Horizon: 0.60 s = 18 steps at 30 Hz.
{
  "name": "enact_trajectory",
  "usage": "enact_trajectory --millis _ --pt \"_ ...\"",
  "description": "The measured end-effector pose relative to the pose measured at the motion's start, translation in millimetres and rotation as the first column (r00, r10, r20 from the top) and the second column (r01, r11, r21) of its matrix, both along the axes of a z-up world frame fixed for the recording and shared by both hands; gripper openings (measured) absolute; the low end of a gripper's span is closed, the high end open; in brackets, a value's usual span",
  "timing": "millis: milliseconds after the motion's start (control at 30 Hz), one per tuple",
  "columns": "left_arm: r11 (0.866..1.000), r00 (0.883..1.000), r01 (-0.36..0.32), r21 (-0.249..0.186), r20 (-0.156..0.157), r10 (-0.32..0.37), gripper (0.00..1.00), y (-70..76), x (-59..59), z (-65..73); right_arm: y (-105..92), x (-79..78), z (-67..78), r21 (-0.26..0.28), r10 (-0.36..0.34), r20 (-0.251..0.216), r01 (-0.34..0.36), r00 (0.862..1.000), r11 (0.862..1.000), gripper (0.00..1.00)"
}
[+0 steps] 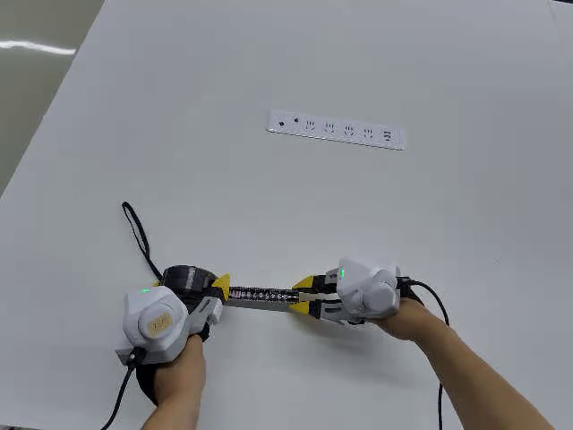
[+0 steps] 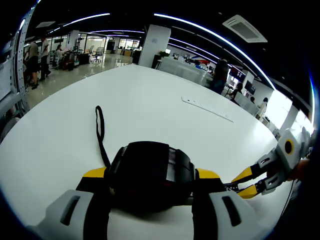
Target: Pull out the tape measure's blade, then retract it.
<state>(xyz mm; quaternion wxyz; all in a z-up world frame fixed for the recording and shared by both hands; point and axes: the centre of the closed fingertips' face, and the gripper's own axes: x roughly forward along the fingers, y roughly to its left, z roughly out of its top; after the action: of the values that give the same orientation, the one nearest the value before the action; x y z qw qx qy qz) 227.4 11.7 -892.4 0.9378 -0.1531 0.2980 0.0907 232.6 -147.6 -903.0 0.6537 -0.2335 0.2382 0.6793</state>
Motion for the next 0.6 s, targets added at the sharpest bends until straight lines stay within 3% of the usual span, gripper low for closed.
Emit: enact_trajectory --millis 600 --pt "1.0 1.0 0.001 -0.013 0.002 -0.001 0.64 0.5 0.1 0.3 14.9 -1.1 -0.2 0.014 0.013 -0.008 -0.013 1.0 1.0 0.12"
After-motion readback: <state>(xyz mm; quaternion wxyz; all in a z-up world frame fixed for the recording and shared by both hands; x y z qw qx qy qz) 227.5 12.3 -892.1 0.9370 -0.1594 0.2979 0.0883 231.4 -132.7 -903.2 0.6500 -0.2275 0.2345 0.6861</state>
